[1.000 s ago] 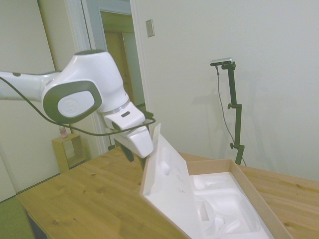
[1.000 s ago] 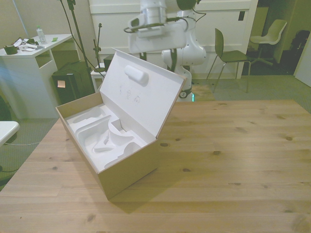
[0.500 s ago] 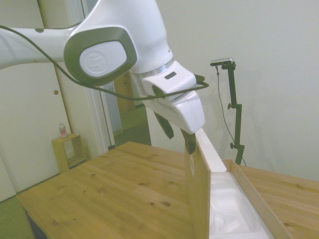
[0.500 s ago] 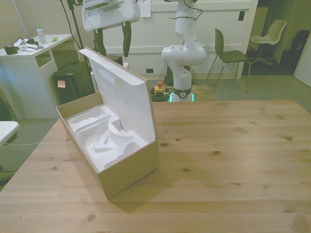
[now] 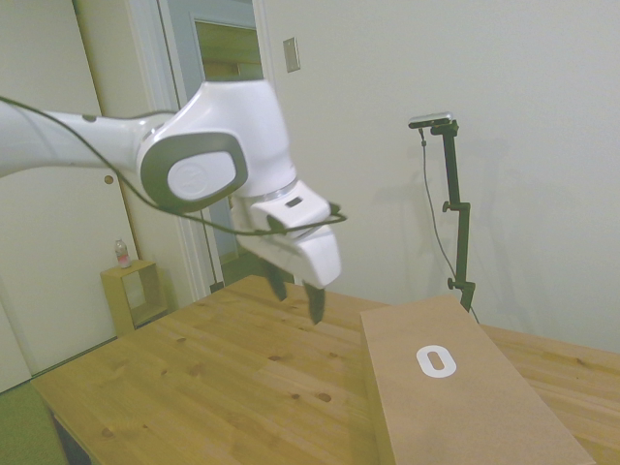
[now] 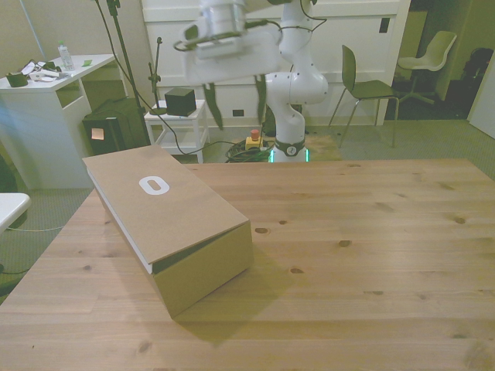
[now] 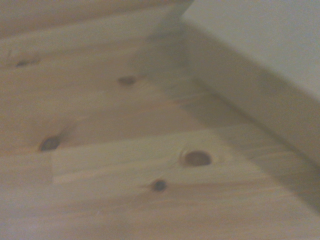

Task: Close the box

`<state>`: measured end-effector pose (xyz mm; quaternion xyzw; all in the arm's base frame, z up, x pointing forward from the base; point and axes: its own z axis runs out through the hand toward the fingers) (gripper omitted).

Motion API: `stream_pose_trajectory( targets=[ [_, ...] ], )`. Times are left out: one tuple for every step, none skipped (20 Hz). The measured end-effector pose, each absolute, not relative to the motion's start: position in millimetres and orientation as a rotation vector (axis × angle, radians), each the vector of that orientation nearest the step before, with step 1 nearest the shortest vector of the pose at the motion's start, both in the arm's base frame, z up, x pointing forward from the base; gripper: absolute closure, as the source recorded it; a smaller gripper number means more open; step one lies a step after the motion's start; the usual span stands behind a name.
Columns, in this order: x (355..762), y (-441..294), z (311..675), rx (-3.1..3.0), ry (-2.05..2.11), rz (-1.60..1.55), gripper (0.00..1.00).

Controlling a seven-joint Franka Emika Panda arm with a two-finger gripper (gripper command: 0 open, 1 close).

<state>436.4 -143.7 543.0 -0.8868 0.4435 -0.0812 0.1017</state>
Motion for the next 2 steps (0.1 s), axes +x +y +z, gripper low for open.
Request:
stream_pose_trajectory(
  targets=[
    [432.4,-123.5,530.8,-2.649,1.282,-0.219,0.0],
    [427.7,-106.1,520.2,-2.671,1.263,-0.198,0.0]
  ],
)
